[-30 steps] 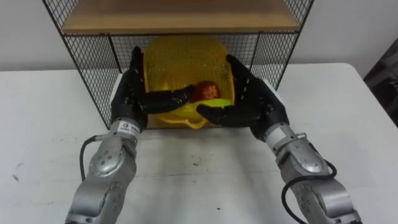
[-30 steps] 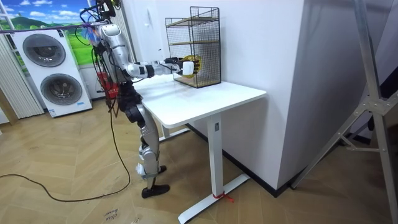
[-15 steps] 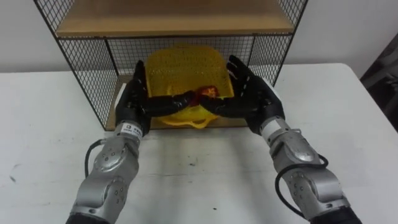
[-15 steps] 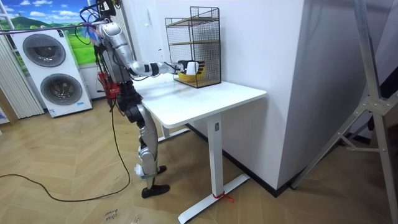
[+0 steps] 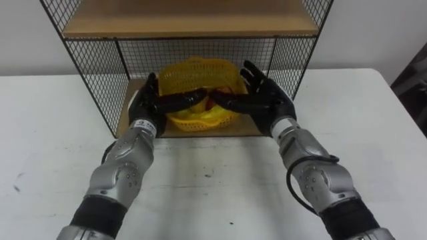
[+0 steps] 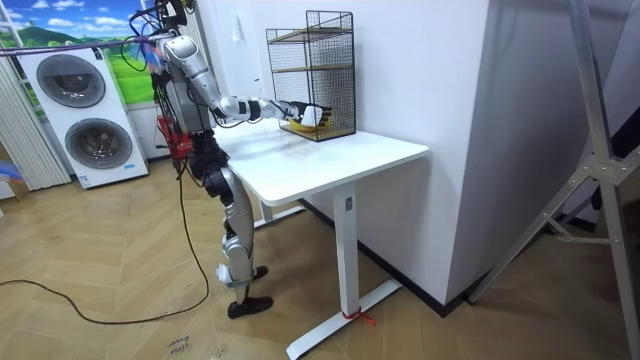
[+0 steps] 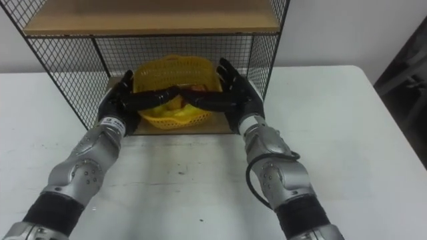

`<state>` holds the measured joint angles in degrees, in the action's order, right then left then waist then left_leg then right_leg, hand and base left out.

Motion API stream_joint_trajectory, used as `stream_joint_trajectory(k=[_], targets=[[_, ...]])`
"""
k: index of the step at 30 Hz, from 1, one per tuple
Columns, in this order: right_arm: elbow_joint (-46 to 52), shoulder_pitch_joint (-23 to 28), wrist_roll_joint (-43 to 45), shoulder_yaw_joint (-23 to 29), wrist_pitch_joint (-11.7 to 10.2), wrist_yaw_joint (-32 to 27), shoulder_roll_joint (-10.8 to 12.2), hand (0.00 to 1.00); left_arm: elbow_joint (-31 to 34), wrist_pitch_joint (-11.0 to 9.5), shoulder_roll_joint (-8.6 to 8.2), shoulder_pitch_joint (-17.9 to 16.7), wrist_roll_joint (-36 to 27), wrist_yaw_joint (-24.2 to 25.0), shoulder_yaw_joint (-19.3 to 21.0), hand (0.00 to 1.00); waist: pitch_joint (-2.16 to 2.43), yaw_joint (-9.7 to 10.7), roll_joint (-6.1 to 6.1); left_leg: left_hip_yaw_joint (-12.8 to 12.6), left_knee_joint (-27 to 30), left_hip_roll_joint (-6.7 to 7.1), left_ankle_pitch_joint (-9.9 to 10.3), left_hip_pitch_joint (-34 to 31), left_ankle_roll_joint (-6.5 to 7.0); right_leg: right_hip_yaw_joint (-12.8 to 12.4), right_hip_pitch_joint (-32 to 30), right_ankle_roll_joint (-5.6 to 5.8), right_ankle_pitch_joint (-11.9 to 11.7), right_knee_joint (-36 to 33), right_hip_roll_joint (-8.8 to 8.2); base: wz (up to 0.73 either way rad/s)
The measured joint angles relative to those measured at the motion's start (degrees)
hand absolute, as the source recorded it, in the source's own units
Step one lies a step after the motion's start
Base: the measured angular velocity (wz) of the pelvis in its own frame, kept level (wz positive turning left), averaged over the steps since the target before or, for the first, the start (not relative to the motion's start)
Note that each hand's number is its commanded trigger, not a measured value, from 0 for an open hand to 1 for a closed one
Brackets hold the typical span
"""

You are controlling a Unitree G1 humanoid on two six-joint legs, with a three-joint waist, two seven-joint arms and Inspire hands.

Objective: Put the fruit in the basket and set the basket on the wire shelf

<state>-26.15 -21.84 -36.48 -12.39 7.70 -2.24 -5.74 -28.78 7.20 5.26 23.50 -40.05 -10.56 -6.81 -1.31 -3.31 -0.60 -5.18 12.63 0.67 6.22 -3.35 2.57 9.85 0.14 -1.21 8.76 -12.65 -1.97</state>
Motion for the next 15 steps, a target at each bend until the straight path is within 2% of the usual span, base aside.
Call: stream_joint_trajectory(k=[3,6,15], targets=[[-3.1,-1.7,-0.9,0.3,0.1,-1.1,-0.1,0.00,-2.9,0.2,0.07,2.4,-1.0,-0.2,0.4,0.00,0.14,0.1,0.72,0.4,0.1,0.08,0.0,-0.4,-0.01,0.5,-0.6,0.02,0.0,0.1,-0.05,0.06],[-4.8,-3.5,-2.6,0.3,0.1,-1.4,-0.1,0.00,-4.6,0.6,0.10,4.1,-0.9,-0.2,1.6,0.00,0.12,0.2,0.87,0.5,0.1,0.06,-0.1,-0.9,-0.02,0.4,-0.5,-0.07,-0.1,-0.1,0.00,0.00],[-5.4,-4.2,-2.7,0.4,0.4,-1.6,-0.1,0.00,-4.9,1.6,1.07,4.4,-0.5,-0.2,2.3,0.00,0.13,0.5,0.88,0.6,0.1,0.09,-0.2,-1.0,-0.03,0.6,-0.5,-0.10,-0.2,0.0,0.03,0.00]])
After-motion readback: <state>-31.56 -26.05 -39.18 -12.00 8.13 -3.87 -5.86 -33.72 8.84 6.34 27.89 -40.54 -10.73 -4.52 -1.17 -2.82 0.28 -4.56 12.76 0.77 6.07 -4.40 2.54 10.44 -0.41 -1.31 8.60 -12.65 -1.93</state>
